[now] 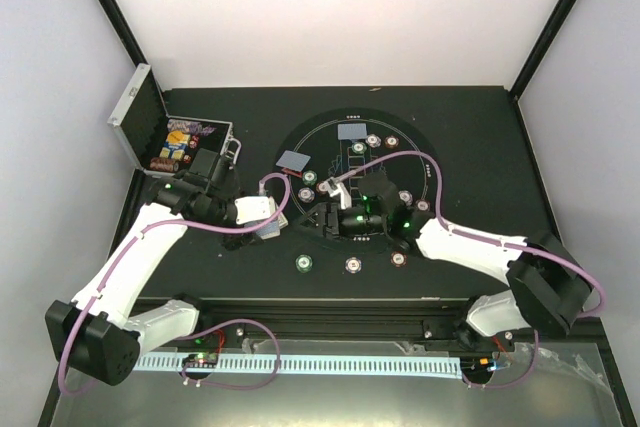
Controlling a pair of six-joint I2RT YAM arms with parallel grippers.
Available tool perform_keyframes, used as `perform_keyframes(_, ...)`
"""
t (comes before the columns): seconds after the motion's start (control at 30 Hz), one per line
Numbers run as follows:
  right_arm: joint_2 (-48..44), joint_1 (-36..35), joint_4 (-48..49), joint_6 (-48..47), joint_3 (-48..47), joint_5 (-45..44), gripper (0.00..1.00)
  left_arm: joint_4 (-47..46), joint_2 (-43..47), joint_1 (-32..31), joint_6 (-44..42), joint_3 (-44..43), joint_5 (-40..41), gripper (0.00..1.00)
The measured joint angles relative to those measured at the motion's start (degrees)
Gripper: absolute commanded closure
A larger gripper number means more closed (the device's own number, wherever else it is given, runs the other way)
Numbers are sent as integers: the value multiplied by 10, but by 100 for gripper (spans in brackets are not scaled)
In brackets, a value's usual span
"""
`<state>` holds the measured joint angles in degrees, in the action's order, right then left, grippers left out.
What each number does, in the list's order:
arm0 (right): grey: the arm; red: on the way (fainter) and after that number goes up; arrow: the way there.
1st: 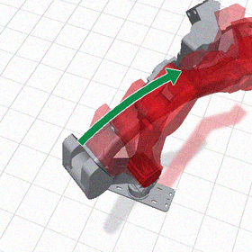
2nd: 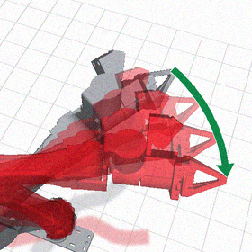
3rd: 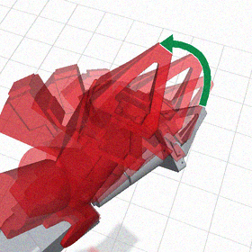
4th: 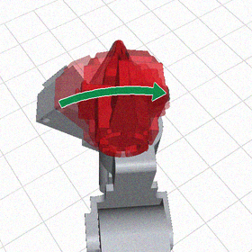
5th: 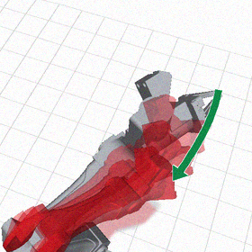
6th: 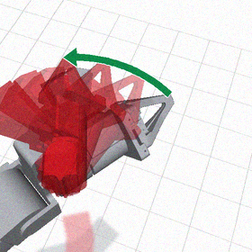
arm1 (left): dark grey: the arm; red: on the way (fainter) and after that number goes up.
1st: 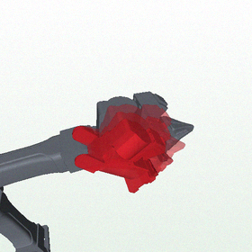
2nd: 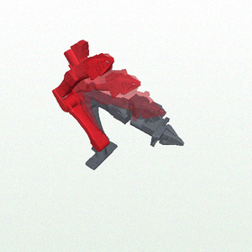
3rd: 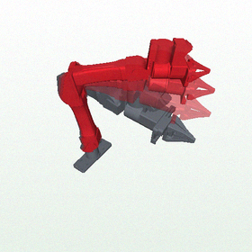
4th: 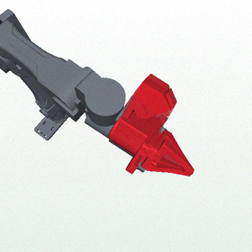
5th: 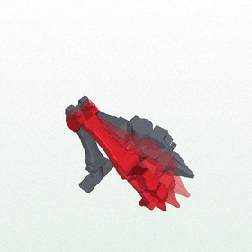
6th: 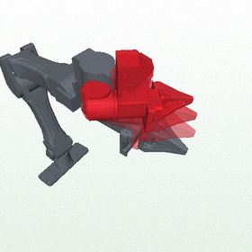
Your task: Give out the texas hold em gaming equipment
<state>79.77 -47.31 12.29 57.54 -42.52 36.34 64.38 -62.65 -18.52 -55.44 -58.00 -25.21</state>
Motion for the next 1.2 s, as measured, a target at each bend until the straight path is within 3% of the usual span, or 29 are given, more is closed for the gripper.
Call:
perform_keyframes(0.73, 150, -76, 133, 74, -90, 4, 22, 3, -5, -3, 4, 0, -6, 98)
perform_keyframes(0.9, 189, -81, 148, 85, -122, 14, 26, 4, -5, -3, 4, 0, -6, 99)
perform_keyframes(1.2, 218, -76, 155, 93, -127, 24, 42, 8, -5, -3, 4, 0, -5, 98)
